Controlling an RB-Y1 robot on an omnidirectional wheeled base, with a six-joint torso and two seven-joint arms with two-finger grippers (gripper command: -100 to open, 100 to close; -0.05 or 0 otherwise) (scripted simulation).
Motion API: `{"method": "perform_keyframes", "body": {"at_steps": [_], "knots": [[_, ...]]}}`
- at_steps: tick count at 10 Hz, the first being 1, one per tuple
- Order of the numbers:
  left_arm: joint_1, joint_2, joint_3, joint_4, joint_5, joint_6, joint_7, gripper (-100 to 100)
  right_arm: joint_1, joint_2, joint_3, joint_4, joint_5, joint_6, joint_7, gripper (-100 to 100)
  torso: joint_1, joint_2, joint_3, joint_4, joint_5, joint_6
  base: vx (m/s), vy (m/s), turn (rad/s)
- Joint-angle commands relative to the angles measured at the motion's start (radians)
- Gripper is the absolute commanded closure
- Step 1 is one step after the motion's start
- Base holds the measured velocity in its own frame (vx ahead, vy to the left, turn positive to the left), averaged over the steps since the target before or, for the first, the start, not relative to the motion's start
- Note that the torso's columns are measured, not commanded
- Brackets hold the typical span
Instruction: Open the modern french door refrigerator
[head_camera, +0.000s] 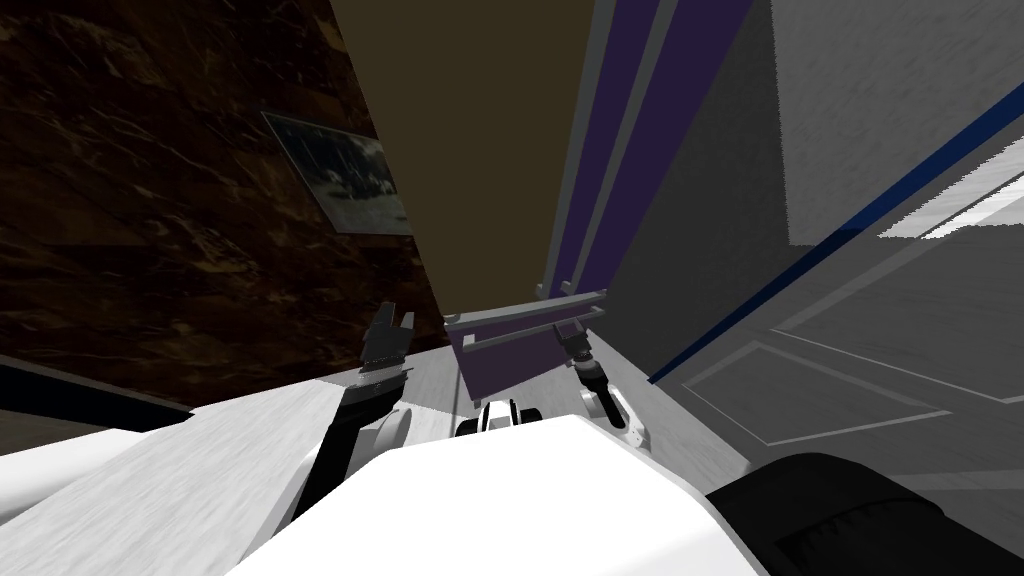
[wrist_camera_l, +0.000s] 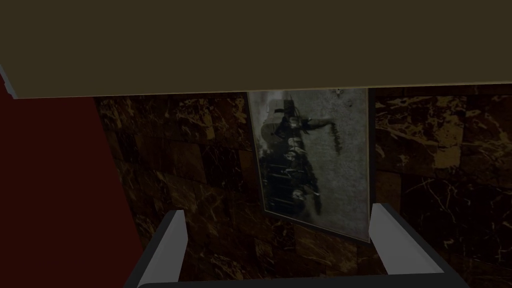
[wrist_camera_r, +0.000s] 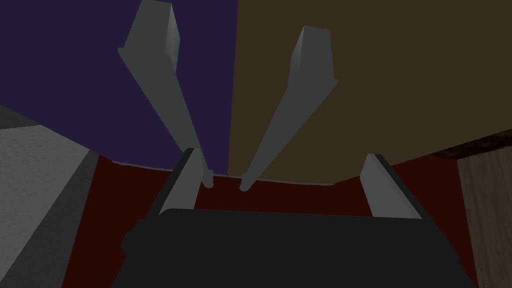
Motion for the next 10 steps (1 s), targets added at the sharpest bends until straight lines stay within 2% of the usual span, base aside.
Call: {"method": "perform_keyframes", "body": {"at_steps": [1,2,4,5,7,8,10], "knots": [[0.000,0.000,0.000,0.000,0.000,0.000,0.000,0,-0.008,0.002,0.000,0.030,0.010,-0.015,0.071,-100,0.000,0.000,0.000,0.000,0.000,0.000,0.020,0.029,0.004],[0.000,0.000,0.000,0.000,0.000,0.000,0.000,0,-0.023,0.001,-0.003,0.076,0.029,-0.033,0.104,-100,-0.001,0.002,0.001,0.000,0.000,0.000,0.035,0.055,-0.066],[0.000,0.000,0.000,0.000,0.000,0.000,0.000,0,-0.023,0.001,-0.003,0.076,0.029,-0.033,0.151,-100,0.001,0.000,0.000,0.000,0.000,0.000,0.037,0.046,-0.017],[0.000,0.000,0.000,0.000,0.000,0.000,0.000,0,-0.038,0.001,-0.006,0.123,0.047,-0.050,0.186,-100,-0.001,0.000,0.000,0.000,0.000,0.000,0.050,0.051,-0.058],[0.000,0.000,0.000,0.000,0.000,0.000,0.000,0,-0.038,0.001,-0.006,0.123,0.047,-0.050,0.230,-100,0.000,0.000,0.000,0.000,0.000,0.000,0.032,0.042,-0.019],[0.000,0.000,0.000,0.000,0.000,0.000,0.000,0,-0.054,0.001,-0.009,0.169,0.065,-0.067,0.264,-100,-0.001,0.001,0.001,0.000,0.000,0.000,0.037,0.047,-0.065],[0.000,0.000,0.000,0.000,0.000,0.000,0.000,0,-0.054,0.001,-0.009,0.170,0.065,-0.067,0.308,-100,0.001,0.000,0.000,0.000,0.000,0.000,0.026,0.046,-0.014]]}}
